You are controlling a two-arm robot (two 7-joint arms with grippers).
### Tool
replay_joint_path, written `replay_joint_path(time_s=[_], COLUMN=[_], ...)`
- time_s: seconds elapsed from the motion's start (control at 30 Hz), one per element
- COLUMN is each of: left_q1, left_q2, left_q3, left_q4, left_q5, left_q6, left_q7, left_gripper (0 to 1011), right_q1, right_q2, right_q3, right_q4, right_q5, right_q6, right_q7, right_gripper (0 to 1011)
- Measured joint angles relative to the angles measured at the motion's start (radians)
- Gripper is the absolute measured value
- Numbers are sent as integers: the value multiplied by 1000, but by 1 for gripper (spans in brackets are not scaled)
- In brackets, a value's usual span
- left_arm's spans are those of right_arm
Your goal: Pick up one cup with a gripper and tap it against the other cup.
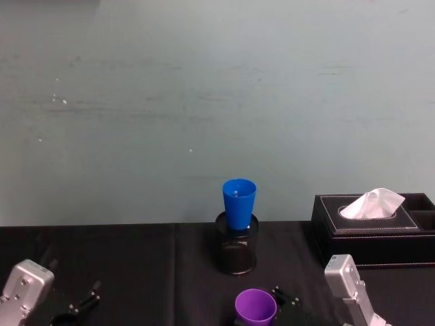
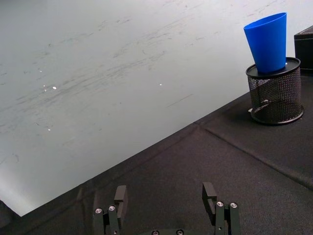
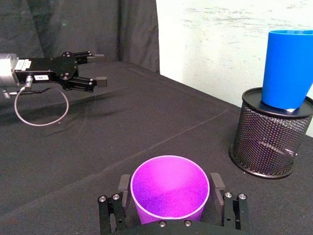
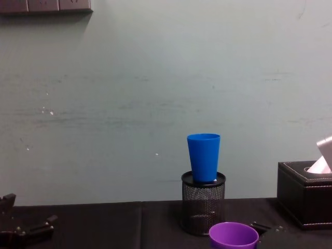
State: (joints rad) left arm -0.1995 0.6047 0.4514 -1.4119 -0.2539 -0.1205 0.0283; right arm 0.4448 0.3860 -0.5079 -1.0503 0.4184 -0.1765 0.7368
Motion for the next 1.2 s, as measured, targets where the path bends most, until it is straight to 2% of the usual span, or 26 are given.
replay_joint_path(time_s=[0.17,0.6,0.77,0.93,1.0,1.13,1.2], left_q1=[0,0,0,0,0,0,0], left_q2=[0,0,0,0,0,0,0], left_q3=[0,0,0,0,0,0,0], left_q4=[0,0,0,0,0,0,0], left_q5=[0,0,0,0,0,0,0], left_q6=[0,0,0,0,0,0,0], left_q7=[0,0,0,0,0,0,0], left_gripper=[1000,1000,1000,1000,1000,1000,1000], right_q1=[-3,-43,-71,-102,-121,-137,-141], right_q2=[1,-4,-7,-10,-11,-16,-19], right_q3=[2,47,78,114,131,147,151], right_q4=[-7,-52,-84,-121,-148,-171,-177], right_q5=[-1,6,-11,-51,-96,-148,-163], right_q6=[-19,-130,-158,-161,-135,-96,-87], right_q7=[0,-26,-91,-190,-274,-361,-381], right_gripper=[1003,1003,1003,1003,1003,1003,1003])
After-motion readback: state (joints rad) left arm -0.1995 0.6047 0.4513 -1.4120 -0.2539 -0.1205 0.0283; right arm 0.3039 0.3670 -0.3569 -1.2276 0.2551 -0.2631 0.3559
